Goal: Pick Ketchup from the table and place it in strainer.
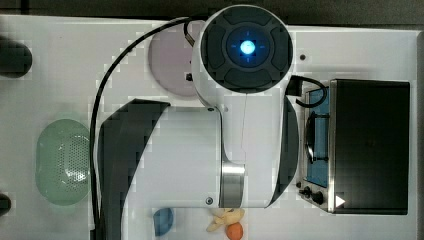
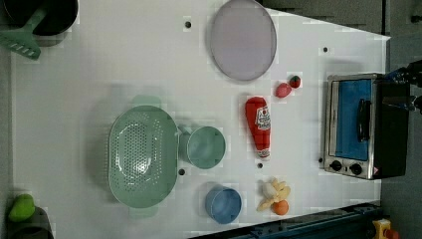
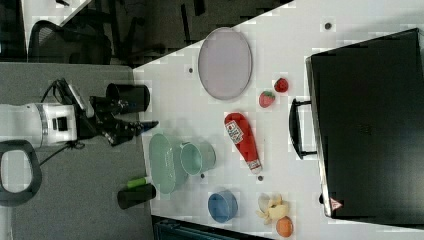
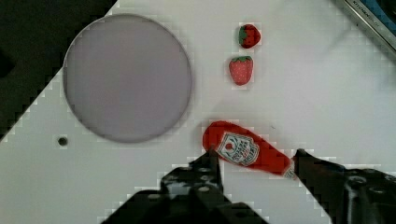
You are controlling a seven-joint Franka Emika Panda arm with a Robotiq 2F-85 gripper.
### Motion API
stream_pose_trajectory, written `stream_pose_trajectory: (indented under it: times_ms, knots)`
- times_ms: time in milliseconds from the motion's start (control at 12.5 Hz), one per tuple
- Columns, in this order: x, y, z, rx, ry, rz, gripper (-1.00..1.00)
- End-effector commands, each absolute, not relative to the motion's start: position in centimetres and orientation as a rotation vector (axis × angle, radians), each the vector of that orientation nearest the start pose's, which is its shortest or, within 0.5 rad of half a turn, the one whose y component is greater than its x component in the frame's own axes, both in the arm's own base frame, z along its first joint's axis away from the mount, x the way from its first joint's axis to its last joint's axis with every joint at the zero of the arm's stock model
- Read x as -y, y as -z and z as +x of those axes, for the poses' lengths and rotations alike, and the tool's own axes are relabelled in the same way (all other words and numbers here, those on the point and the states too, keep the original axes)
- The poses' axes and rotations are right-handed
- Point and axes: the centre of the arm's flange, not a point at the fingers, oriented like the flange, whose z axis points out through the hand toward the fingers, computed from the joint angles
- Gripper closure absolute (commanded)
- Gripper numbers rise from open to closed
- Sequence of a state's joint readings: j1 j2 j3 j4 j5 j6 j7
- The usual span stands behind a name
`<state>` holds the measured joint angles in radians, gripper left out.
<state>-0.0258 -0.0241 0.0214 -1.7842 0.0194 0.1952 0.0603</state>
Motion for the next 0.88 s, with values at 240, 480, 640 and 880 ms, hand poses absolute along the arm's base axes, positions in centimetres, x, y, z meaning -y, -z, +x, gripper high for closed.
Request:
stream_pose_trajectory:
  times_ms: [240, 480, 640, 880]
  knots:
    - [1.1, -59.1, 47.6, -1.275, -0.068, -2.884, -0.99]
    - [-0.2, -54.5, 48.5, -1.135, -0.206, -2.968, -1.00]
    - [-1.1, -50.6, 49.4, -1.021, -0.281, -3.013, -1.00]
    - [-2.1, -45.0, 51.4, -0.727, -0.272, -3.074, -1.00]
